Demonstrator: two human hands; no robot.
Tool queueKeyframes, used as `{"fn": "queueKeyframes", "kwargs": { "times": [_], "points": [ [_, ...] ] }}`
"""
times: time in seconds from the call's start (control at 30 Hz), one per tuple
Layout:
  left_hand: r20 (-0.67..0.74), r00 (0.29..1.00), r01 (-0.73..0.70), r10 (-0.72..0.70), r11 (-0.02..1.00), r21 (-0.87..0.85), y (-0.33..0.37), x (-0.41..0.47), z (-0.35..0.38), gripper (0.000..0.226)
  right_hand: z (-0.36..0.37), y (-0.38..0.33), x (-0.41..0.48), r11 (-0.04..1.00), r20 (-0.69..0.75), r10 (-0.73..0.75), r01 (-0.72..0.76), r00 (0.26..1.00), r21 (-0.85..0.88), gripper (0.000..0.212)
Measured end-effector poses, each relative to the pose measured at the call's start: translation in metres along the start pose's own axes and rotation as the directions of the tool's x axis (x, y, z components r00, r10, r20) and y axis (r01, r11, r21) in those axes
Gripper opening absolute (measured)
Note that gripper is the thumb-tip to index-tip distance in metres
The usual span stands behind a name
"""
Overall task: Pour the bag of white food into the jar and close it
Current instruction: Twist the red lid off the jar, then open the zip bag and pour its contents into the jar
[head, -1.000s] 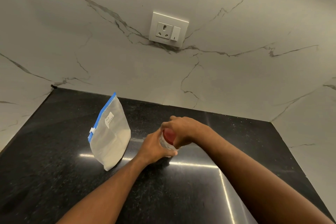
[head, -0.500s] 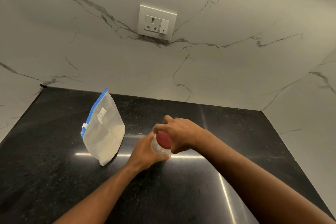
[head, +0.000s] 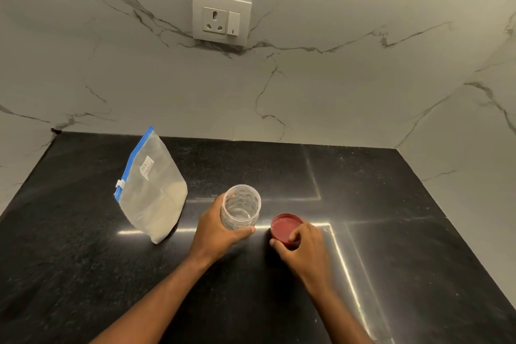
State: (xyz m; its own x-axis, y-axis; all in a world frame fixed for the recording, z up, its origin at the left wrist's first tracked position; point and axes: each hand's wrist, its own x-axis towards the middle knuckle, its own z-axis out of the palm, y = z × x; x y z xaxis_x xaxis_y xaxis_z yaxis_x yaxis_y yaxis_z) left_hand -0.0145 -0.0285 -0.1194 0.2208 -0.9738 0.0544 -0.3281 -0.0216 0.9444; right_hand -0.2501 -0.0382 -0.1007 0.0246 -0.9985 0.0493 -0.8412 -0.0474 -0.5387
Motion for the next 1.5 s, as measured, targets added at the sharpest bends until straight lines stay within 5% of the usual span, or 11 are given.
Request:
{"fn": "queueKeyframes", "kwargs": {
  "times": [0.3,0.5,0.63,0.83,1.0,1.17,1.5],
  "points": [
    [0.021,1.0,0.004,-0.005,0.998,0.063,0.005,0.005,0.013,0.095,0.024,0.011,-0.01,0.972,0.126,0.058,-0.027,0.99,-0.232,0.046],
    [0.038,0.994,0.098,-0.1,0.993,0.066,0.018,-0.007,0.004,0.13,-0.002,-0.023,-0.013,0.998,-0.077,-0.054,0.057,0.996,0.039,0.031],
    [-0.083,0.995,0.061,-0.061,0.998,0.004,0.037,-0.036,-0.024,0.089,-0.026,-0.078,-0.009,0.91,-0.228,-0.236,0.297,0.945,0.29,0.016],
    [-0.472,0.88,-0.054,0.052,0.999,0.011,0.072,-0.081,-0.1,0.016,-0.038,-0.182,0.006,0.672,-0.099,-0.657,0.641,0.747,0.372,0.012],
    [-0.692,0.722,0.029,-0.008,0.999,0.019,0.066,-0.093,-0.139,0.025,-0.018,-0.258,0.017,0.489,0.128,-0.872,0.839,0.472,0.238,0.037],
    [-0.675,0.733,0.094,-0.085,0.995,-0.024,0.06,-0.088,-0.148,0.046,0.013,-0.304,0.034,0.4,0.368,-0.865,0.911,0.34,0.098,0.052],
    [-0.716,0.697,0.039,0.027,0.996,0.076,0.05,-0.075,-0.159,0.024,0.02,-0.325,0.059,0.236,0.521,-0.834,0.971,0.182,0.039,0.026]
  ]
}}
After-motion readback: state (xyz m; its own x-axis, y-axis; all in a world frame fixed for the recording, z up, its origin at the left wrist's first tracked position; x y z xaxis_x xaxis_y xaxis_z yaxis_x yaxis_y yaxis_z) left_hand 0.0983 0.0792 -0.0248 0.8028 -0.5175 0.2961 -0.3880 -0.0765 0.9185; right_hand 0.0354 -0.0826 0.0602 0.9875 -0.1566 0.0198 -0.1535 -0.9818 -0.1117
